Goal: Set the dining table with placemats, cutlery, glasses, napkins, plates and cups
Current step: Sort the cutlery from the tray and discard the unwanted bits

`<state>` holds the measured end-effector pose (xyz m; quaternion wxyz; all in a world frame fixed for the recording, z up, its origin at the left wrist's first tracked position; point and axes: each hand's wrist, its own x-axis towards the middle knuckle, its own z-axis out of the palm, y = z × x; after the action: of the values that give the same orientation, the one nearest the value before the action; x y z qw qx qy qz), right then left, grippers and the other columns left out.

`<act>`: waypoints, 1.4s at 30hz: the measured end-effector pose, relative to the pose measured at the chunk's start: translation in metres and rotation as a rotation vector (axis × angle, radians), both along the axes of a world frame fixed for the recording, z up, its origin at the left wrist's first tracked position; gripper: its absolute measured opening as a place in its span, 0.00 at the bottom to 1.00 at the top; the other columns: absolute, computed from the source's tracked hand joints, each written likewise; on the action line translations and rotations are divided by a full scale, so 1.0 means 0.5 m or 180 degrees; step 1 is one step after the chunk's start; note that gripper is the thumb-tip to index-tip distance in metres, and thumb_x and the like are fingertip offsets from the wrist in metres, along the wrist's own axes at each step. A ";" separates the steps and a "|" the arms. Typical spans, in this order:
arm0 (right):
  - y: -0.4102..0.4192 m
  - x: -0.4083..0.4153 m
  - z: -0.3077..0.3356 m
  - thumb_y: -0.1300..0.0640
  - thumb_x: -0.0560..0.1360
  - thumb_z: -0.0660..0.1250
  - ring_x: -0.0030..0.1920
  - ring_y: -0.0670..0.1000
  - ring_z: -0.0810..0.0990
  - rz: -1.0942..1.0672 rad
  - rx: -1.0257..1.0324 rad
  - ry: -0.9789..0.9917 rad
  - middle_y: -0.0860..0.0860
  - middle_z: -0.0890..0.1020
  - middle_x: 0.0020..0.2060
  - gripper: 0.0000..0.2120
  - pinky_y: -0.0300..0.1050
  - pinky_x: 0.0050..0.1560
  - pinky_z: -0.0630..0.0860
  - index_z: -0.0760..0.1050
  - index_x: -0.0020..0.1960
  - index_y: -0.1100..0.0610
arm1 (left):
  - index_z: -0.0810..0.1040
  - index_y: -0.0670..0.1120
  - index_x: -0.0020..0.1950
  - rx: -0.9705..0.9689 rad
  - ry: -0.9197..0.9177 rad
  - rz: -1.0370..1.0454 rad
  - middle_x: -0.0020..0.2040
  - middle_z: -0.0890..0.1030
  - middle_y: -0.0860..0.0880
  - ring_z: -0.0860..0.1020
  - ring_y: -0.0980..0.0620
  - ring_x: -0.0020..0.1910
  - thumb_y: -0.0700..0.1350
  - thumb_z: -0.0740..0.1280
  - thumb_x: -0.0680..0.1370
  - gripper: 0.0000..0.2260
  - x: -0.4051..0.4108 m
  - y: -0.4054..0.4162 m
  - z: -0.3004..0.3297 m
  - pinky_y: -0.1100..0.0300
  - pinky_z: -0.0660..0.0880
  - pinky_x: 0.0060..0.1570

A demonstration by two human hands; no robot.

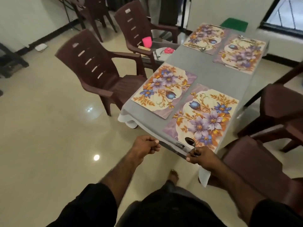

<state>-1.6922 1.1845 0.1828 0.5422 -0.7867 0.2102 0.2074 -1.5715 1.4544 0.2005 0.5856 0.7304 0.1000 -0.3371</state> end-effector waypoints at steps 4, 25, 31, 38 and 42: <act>-0.042 0.037 -0.059 0.60 0.71 0.82 0.37 0.43 0.81 -0.0072 -0.0333 0.0107 0.48 0.86 0.35 0.07 0.40 0.44 0.77 0.84 0.39 0.56 | 0.85 0.43 0.47 0.0450 -0.0262 -0.0452 0.41 0.88 0.45 0.85 0.49 0.40 0.38 0.74 0.81 0.03 0.074 -0.060 -0.024 0.59 0.78 0.39; -0.118 0.066 -0.127 0.41 0.68 0.80 0.45 0.52 0.80 -0.0705 -0.1751 0.0628 0.47 0.79 0.43 0.15 0.47 0.45 0.76 0.79 0.43 0.49 | 0.84 0.53 0.48 0.2213 -0.1660 -0.3290 0.48 0.86 0.53 0.82 0.50 0.49 0.55 0.73 0.77 0.06 0.254 -0.266 -0.161 0.53 0.80 0.53; -0.138 0.068 -0.123 0.39 0.67 0.80 0.47 0.52 0.80 -0.0370 -0.1797 0.0751 0.48 0.82 0.47 0.20 0.46 0.48 0.78 0.82 0.52 0.50 | 0.76 0.55 0.46 0.2356 -0.1396 -0.3342 0.44 0.82 0.56 0.79 0.53 0.45 0.61 0.77 0.72 0.15 0.263 -0.282 -0.167 0.51 0.77 0.53; -0.162 0.070 -0.132 0.34 0.67 0.77 0.47 0.50 0.79 -0.0101 -0.1637 0.0764 0.47 0.83 0.47 0.21 0.45 0.47 0.77 0.81 0.48 0.49 | 0.76 0.55 0.45 0.2437 -0.1260 -0.3307 0.43 0.81 0.55 0.79 0.53 0.45 0.58 0.80 0.72 0.15 0.264 -0.290 -0.167 0.46 0.79 0.56; -0.168 0.071 -0.132 0.36 0.68 0.79 0.46 0.49 0.78 -0.0040 -0.1596 0.0765 0.45 0.80 0.45 0.18 0.43 0.44 0.72 0.78 0.45 0.46 | 0.76 0.54 0.45 0.2430 -0.1228 -0.3290 0.43 0.81 0.56 0.79 0.53 0.45 0.57 0.81 0.72 0.16 0.265 -0.294 -0.163 0.47 0.80 0.55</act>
<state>-1.6566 1.1007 0.1166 0.3030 -0.8647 0.3227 0.2374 -1.4388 1.3074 0.1188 0.0568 0.8874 -0.2569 -0.3785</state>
